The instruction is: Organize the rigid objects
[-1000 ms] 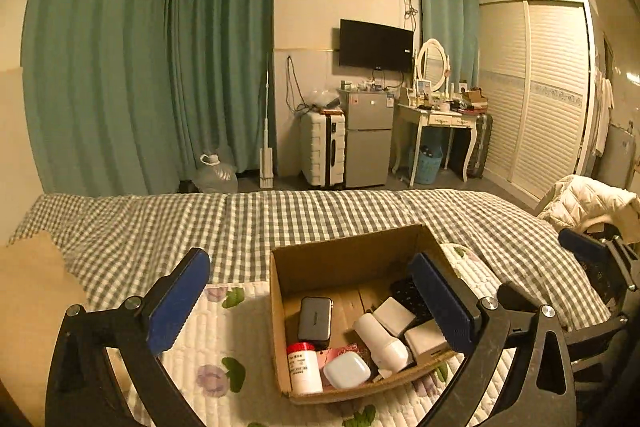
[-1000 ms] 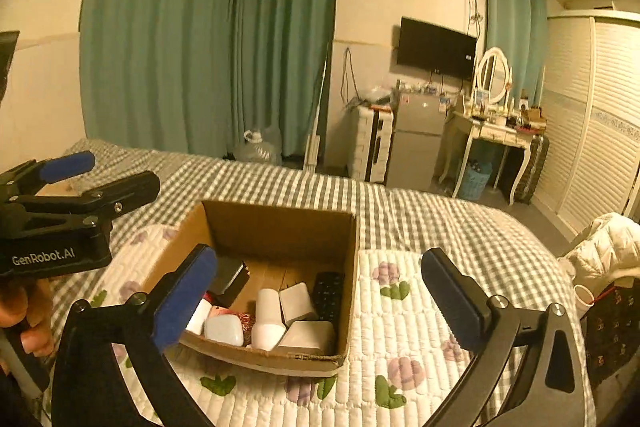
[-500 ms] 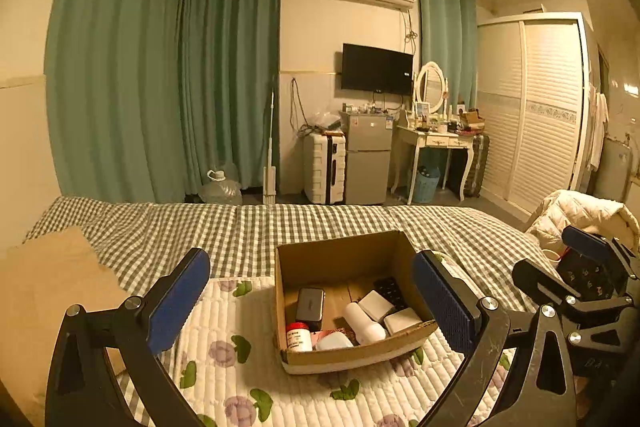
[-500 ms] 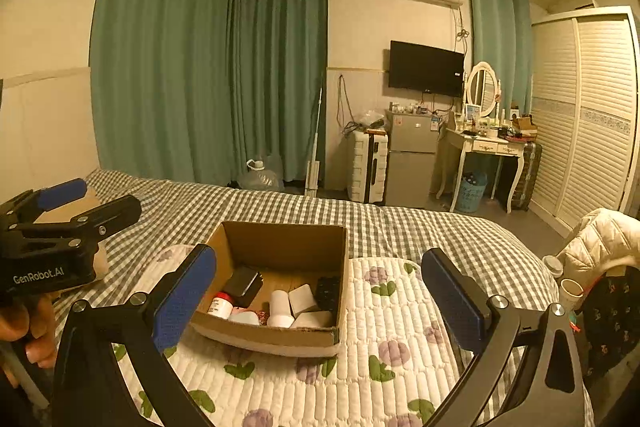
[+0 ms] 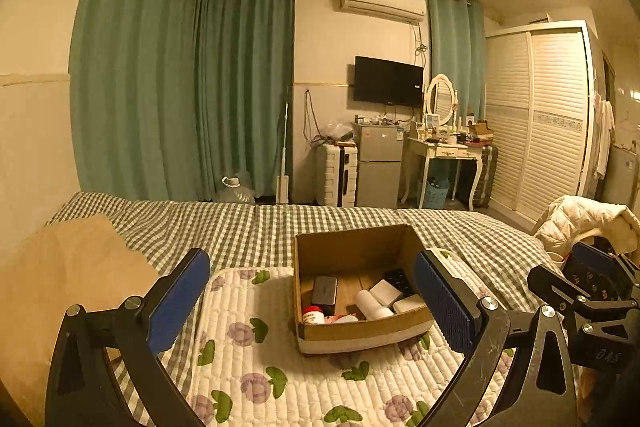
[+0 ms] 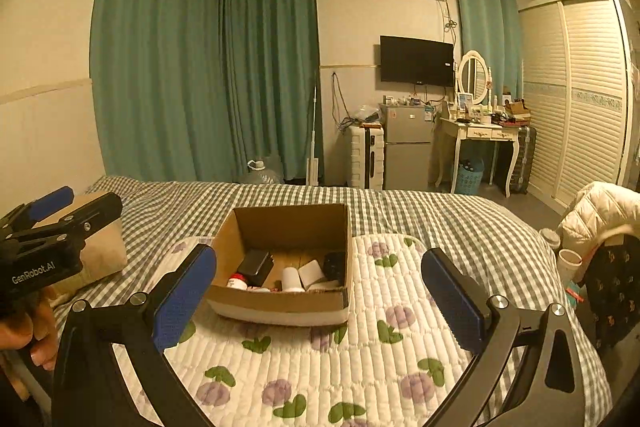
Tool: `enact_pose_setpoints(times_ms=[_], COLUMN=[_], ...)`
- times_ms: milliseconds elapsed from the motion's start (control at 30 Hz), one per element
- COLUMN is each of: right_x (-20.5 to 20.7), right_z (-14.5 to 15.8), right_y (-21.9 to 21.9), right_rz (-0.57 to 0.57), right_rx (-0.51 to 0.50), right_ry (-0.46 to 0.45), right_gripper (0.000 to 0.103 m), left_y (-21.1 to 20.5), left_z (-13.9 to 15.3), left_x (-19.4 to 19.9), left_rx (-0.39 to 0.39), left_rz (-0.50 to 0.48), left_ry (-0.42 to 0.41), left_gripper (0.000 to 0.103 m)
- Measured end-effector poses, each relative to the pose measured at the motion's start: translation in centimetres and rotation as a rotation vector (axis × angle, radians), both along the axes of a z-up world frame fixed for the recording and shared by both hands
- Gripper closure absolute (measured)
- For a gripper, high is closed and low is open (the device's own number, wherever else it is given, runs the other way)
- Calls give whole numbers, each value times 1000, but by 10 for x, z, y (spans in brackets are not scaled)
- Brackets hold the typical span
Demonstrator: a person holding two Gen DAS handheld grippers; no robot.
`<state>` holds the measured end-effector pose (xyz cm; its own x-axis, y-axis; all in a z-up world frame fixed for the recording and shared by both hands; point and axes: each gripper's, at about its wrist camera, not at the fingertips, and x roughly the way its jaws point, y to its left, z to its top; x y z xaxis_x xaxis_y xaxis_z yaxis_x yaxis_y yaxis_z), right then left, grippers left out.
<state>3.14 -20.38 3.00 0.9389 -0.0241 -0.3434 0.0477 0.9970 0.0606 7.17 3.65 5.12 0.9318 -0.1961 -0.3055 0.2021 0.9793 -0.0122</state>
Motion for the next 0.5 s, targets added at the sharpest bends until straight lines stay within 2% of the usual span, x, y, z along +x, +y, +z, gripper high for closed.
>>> enact_pose_setpoints(times_ms=[233, 500], right_x=[2, 5], right_z=[-7, -15], right_y=[2, 3], right_rz=[4, 1], right_rx=[18, 8], right_ry=[18, 29], right_gripper=[0, 0], left_y=[8, 5], left_z=[-11, -14], left_x=[-2, -3], left_rx=[-26, -12], left_rz=[3, 6], left_ry=[20, 19], left_gripper=[0, 0])
